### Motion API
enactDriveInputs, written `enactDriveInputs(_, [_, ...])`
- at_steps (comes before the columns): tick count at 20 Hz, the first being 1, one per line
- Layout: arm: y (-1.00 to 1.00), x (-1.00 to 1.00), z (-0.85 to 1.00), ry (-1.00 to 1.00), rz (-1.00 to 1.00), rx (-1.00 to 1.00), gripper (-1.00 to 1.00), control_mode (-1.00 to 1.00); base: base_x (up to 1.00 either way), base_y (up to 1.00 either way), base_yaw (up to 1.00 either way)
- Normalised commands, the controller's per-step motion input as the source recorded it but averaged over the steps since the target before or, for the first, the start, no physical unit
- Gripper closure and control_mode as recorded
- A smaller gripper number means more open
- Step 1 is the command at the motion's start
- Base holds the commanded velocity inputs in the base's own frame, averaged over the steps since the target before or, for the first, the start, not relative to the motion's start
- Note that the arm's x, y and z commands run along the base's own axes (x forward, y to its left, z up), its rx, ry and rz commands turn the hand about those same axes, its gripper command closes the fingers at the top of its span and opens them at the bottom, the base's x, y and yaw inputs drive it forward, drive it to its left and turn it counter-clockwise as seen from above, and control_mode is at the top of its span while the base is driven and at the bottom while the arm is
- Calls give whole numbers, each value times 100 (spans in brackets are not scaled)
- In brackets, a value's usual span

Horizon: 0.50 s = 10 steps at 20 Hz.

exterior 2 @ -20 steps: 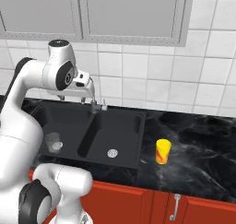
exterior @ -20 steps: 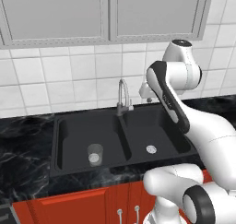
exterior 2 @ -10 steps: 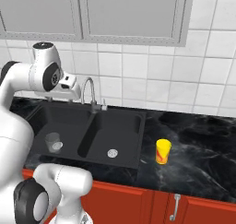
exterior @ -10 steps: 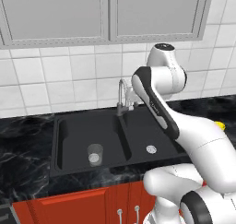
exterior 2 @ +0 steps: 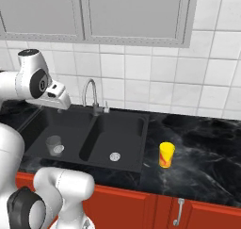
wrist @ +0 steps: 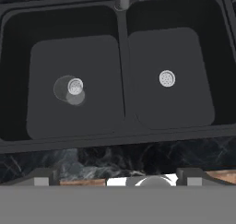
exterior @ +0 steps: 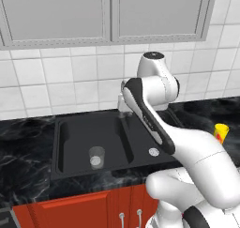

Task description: Move any existing items from the left basin to the right basin for drying. Then move the cup from the counter to the left basin of the sink for washing.

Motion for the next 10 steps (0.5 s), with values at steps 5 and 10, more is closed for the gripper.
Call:
enactDriveInputs(5, [28,0,-33,4,-8,-1,-100,-100,0,0,0])
enactDriveInputs(10, [24,0,-36,8,-7,0,-100,-100,0,0,0])
